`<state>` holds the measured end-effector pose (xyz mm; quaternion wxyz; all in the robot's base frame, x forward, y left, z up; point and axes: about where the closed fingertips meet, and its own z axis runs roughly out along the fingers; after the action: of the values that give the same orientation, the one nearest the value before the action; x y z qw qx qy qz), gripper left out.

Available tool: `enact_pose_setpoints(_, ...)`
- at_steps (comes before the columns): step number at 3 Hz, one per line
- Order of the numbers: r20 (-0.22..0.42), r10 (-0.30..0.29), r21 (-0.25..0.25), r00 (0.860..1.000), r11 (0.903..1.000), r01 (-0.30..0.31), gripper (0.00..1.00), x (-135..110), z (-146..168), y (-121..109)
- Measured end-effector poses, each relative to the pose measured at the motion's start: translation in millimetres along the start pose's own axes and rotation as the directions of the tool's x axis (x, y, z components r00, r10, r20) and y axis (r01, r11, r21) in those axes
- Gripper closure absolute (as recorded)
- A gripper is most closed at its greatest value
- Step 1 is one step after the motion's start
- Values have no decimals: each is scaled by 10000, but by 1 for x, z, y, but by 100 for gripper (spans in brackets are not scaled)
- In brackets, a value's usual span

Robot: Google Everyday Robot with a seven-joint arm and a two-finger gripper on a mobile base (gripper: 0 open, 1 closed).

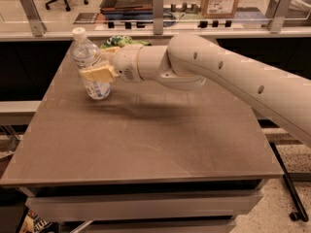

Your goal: Knock blue plastic bottle over

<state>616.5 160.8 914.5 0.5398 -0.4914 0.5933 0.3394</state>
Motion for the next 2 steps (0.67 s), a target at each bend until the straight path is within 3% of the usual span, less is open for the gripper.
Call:
enact_pose_setpoints(1,9,-13,-31,10000,10000,13,100,-1,1,1)
enact_pose_setpoints(2,-325,-31,43,9995,10000,33,100,-8,-9,-1)
